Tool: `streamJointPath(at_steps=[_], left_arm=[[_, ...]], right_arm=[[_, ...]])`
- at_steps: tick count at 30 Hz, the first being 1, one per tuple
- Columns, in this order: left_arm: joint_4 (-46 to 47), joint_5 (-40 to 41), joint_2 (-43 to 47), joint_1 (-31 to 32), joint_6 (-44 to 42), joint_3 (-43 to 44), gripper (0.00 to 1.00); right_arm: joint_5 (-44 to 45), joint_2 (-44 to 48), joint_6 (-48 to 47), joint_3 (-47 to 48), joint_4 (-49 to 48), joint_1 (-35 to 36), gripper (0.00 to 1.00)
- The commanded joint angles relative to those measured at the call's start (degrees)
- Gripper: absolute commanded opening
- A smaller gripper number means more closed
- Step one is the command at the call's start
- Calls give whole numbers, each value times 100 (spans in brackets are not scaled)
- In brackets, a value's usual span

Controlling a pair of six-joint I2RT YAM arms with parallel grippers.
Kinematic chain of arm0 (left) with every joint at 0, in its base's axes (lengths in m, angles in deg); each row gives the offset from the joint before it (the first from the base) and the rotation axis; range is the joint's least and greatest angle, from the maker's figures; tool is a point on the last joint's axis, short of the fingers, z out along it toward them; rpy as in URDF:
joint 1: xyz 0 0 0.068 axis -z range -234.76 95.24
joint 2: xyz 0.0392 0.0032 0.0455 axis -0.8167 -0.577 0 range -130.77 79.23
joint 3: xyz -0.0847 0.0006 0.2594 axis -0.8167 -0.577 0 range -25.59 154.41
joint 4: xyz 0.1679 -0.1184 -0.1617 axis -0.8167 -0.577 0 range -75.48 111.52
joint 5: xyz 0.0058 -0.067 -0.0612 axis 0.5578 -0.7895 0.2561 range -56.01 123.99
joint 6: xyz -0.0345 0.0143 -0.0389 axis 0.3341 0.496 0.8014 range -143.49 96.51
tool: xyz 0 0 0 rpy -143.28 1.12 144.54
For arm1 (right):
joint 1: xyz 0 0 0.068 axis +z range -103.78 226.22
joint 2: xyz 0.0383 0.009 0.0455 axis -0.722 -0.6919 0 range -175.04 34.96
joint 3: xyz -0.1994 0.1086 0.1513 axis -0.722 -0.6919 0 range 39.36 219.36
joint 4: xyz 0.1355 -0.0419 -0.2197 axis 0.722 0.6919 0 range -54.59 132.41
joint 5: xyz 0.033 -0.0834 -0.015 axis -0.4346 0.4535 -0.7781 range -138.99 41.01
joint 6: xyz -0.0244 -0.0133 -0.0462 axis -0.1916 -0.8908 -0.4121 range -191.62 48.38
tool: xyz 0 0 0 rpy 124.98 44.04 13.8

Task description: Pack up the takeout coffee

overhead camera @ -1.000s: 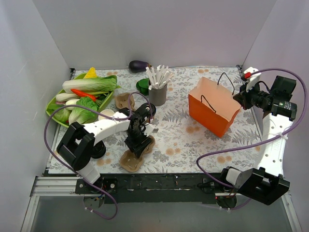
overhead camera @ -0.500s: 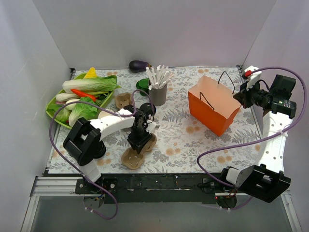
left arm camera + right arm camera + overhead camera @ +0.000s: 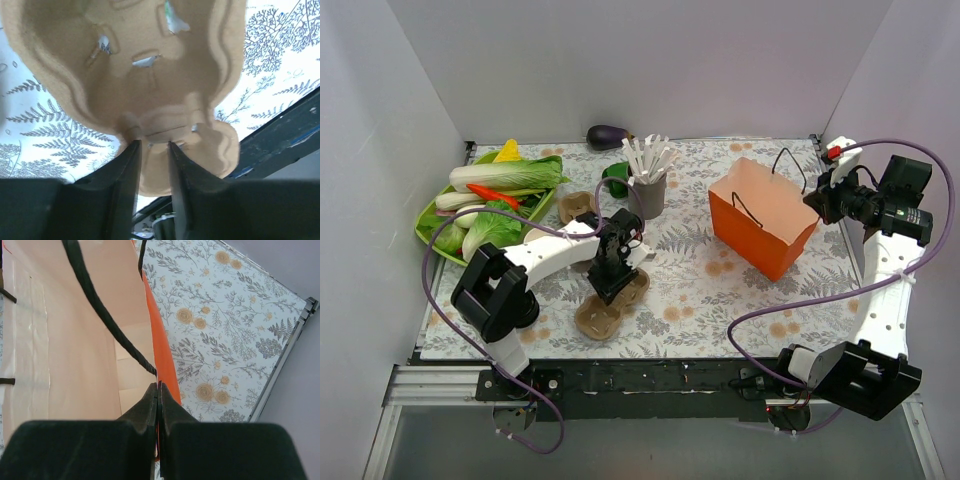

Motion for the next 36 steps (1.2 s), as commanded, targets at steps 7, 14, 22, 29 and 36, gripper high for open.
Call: streamJointPath(at_steps=[7,14,22,29,36], left_arm=[[207,-70,103,21,630,440,63],[224,88,-125,21,692,545,60],[313,159,-204,21,701,501,49],[216,238,-187,21,666,695,47],[233,247,-328,21,657,563,46]], right_arm=[[-142,10,99,107,-183,-19,1],[-107,36,99,124,-174,-19,1],[-98,97,143,-51,-253,-19,1],[-72,36,117,-69,-297,-19,1],[-116,-105,231,-51,-428,-19,1]])
